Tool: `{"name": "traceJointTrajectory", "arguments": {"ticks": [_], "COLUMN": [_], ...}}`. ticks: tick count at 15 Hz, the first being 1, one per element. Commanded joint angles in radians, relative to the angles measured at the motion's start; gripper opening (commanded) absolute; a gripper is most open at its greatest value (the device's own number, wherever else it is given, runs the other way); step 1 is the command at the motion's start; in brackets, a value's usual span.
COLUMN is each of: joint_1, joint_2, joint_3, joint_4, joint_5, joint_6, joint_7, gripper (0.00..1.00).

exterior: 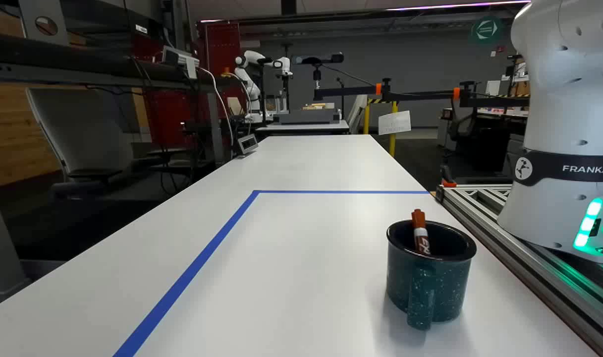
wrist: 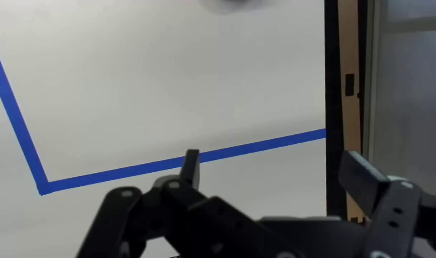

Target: Remove the marker from the cup

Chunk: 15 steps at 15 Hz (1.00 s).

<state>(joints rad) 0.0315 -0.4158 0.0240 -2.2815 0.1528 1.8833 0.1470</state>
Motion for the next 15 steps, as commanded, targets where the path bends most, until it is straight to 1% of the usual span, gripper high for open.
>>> {"name": "traceJointTrajectory", "arguments": {"ticks": [1, 7, 8, 10, 11, 14, 15], "joint_1": [-0.007, -0.007, -0.013, -0.027, -0.039, -0.086, -0.1], "joint_2": [0.001, 0.0, 0.017, 0.022, 0.02, 0.01, 0.005], "joint_3": [0.006, 0.006, 0.008, -0.006, -0.014, -0.041, -0.052], "joint_4": [0.004, 0.007, 0.027, 0.026, 0.015, -0.014, -0.027], "joint_5": [0.002, 0.002, 0.001, 0.003, 0.001, -0.018, -0.011], "joint_6": [-0.003, -0.003, -0.032, -0.071, -0.086, -0.187, -0.202], "joint_7": [-0.002, -0.002, 0.027, 0.038, 0.051, 0.095, 0.102], "gripper": [1.0, 1.0, 1.0, 1.0, 1.0, 1.0, 1.0]}}
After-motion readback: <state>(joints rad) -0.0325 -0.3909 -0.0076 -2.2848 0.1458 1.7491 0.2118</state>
